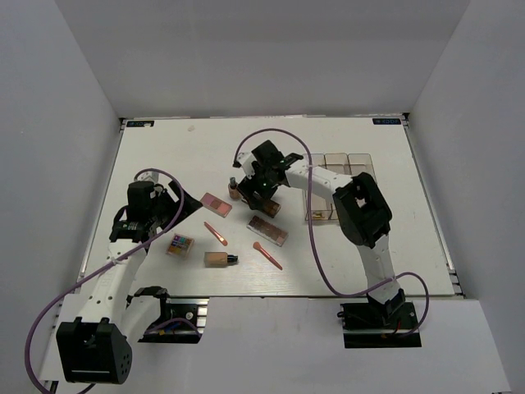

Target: Organize the makeup

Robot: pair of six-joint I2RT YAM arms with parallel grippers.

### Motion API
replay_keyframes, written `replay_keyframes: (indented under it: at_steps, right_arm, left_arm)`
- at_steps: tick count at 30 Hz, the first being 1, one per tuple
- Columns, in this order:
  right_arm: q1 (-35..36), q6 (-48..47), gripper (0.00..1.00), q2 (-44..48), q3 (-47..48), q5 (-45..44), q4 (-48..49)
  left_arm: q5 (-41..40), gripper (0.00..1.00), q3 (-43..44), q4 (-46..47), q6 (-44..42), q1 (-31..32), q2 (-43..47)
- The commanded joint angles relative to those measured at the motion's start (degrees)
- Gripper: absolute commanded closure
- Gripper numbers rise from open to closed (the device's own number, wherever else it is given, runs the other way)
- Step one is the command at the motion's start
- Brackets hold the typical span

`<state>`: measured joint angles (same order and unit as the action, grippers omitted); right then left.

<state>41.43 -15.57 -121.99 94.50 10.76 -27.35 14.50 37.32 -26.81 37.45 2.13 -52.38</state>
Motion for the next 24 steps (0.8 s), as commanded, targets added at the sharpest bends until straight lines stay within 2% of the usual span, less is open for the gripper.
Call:
replay_keyframes:
  at_steps: [1,11,13,14,18,24]
  right_arm:
    - [1.37,1.86,0.11,-1.66,2.44,-1.26,2.74]
    - [1.81,1.86,0.12,-4.74,1.31,-7.16,5.47]
    - [1.55,1.25,0.16,-4.57,-0.18,-7.16,5.73]
    - [1.29,0.90,0.23,-4.22,-0.80,-6.46,5.73]
    - [1.11,0.63,0.37,-1.67,-5.19,-4.09,6.17]
    - [-0.47,0.46,0.54,3.16,-9.59,0.91,6.35]
  left_arm:
    - [0.09,0.11,0.91,-0.35,0.17,0.07,0.53]
    - [0.00,0.11,0.82,-0.79,0.34,0.07,1.23]
    - [0.26,0.11,0.74,-0.61,0.69,0.07,1.23]
    - [0.18,0.11,0.65,-0.44,1.04,0.07,1.23]
    - [0.09,0.12,0.47,0.44,2.62,0.07,0.79]
    - [0.52,0.19,0.65,2.19,5.00,1.12,-2.98]
